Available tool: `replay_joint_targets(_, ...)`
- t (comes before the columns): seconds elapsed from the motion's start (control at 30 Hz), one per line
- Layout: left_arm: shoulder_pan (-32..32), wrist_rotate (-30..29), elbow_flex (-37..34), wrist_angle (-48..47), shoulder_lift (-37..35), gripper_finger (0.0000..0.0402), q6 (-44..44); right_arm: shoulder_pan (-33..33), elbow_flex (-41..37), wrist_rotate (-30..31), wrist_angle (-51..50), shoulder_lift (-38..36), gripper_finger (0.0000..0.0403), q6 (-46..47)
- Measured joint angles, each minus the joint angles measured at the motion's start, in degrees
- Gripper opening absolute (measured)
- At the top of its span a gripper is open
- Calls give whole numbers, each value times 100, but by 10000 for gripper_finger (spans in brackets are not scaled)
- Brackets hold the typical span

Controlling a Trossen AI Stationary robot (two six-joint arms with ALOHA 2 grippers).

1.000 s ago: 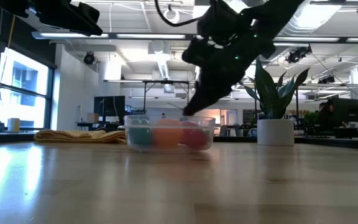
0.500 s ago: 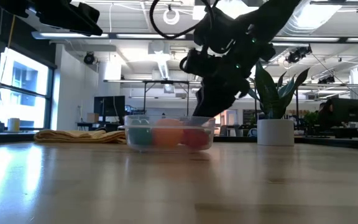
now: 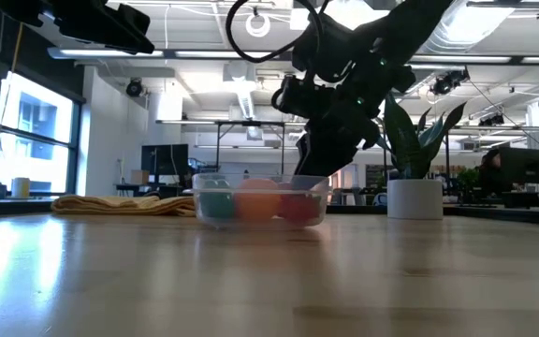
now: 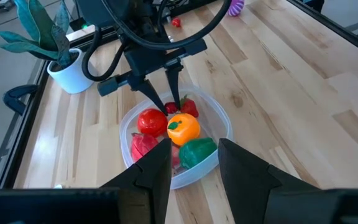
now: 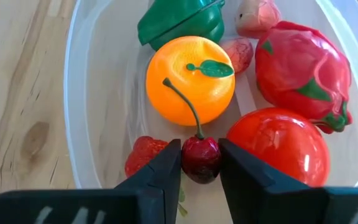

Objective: Pick and placing Produce into tupperware
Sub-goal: Put the left red cherry into the transparent bin, then put the purple onion into the transparent bin

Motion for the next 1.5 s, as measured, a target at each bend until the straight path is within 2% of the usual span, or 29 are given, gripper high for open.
replay_joint_targets(0.33,0,1,0,0,2,120,1,0,0,2,16,0,129,17)
replay_joint_targets(0.57,0,0,0,-1,1,120,1,2,179,-167,-272,-32,134,20)
replay_joint_targets(0.87,-2,0,0,-7,0,120,0,37,1276,-217,-2646,-476,133,465)
replay_joint_targets(1.03,0,0,0,-4,0,120,0,309,1423,330,-4021,-1039,133,1131)
replay_joint_targets(1.2,0,2,0,-4,0,120,0,727,796,711,-4411,-1965,133,2334)
replay_joint_targets(1.3,-1,2,0,-5,1,120,0,1050,158,966,-4423,-2647,133,3239)
replay_joint_targets(1.5,0,0,0,-4,1,120,2,1701,-1232,1103,-4467,-3909,133,5341)
